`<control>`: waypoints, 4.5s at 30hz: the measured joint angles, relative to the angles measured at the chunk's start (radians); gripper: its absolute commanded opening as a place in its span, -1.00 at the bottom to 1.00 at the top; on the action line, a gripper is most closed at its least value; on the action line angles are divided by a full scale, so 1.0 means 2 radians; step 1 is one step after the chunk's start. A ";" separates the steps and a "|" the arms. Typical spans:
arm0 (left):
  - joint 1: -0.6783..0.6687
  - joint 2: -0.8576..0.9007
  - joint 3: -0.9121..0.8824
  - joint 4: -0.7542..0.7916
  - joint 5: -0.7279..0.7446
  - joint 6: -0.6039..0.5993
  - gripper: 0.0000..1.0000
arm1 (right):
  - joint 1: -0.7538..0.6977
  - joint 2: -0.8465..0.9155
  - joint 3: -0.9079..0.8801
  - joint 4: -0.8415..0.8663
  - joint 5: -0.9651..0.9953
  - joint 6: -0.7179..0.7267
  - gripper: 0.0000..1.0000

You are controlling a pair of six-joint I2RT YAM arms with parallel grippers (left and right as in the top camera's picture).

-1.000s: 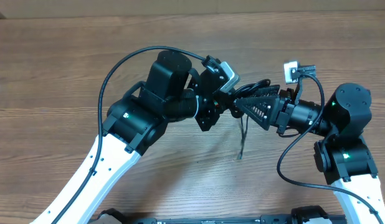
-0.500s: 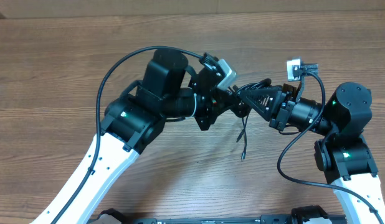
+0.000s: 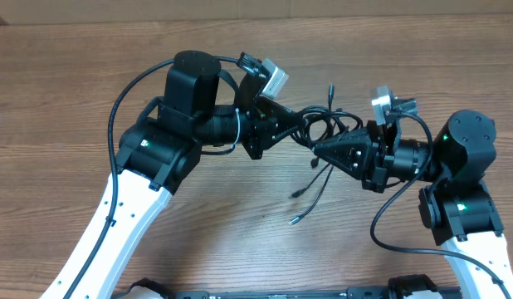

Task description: Untangle cables

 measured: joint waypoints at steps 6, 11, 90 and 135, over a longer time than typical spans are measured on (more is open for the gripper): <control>0.003 0.000 0.000 0.006 0.007 -0.001 -0.92 | 0.003 -0.001 0.000 -0.016 0.025 0.026 -0.07; 0.004 0.000 0.000 0.024 0.044 0.008 -0.91 | 0.003 -0.001 0.000 -0.031 0.093 0.068 0.01; -0.076 0.073 -0.002 0.068 -0.118 -0.235 -0.92 | -0.004 0.042 0.002 0.174 -0.097 0.115 -0.92; 0.026 -0.141 0.001 -0.144 -0.217 0.079 -0.91 | 0.003 0.035 0.000 -0.037 0.129 0.151 0.99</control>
